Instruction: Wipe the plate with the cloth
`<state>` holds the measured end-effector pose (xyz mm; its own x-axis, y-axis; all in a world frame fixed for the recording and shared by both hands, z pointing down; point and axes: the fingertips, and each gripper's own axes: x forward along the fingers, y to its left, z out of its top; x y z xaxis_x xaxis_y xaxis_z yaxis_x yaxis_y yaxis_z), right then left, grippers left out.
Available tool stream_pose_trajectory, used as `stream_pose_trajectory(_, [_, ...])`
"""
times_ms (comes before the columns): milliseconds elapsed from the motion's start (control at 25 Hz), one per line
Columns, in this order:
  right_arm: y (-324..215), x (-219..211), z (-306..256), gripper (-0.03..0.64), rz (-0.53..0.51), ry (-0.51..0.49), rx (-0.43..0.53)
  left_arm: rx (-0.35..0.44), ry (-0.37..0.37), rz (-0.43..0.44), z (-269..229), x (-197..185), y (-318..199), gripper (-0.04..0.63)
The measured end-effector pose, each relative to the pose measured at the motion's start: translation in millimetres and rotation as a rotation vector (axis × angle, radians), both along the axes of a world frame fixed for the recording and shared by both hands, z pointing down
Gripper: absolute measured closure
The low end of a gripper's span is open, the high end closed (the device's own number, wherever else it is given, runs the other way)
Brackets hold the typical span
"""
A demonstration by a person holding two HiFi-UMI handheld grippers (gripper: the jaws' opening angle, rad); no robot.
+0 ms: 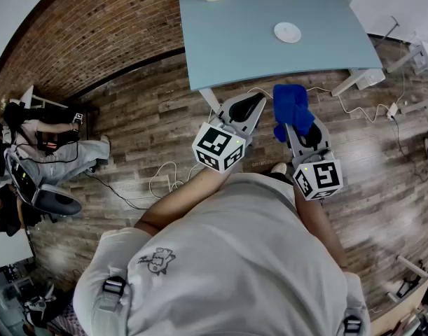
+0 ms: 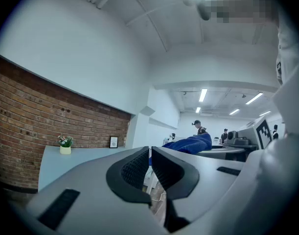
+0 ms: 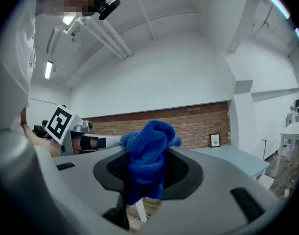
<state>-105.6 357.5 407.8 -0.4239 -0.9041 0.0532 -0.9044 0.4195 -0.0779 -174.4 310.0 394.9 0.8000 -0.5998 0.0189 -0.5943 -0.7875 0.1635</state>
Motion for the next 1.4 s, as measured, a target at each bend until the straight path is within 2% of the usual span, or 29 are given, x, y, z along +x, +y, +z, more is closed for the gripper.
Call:
stream_pose_trajectory(200, [-13.1, 35.8, 0.7, 0.486, -0.025, 0.001, 0.012, 0.000, -0.012, -0.021, 1.9, 33.9, -9.8, 0.571])
stream_pose_trajectory(440, [-35.8, 82.8, 3.9, 0.486, -0.079, 0.007, 0.001, -0.040, -0.003, -0.028, 17.3, 85.2, -32.6, 0.571])
stream_pose_trajectory(880, [-56.1, 185.3, 17.3, 0.485, -0.053, -0.015, -0.031, -0.069, -0.023, -0.005, 28.3, 187.6, -57.4, 0.571])
stream_pose_trajectory(1200, [-69.1, 216.7, 23.2, 0.485, -0.027, -0.019, -0.065, -0.060, -0.008, 0.037, 22.7, 227.3, -76.4, 0.571])
stream_pose_trajectory(1400, [-94.0, 235.6, 27.4, 0.485, 0.010, -0.007, -0.079, -0.078, 0.002, 0.080, 28.7, 250.3, -107.1, 0.571])
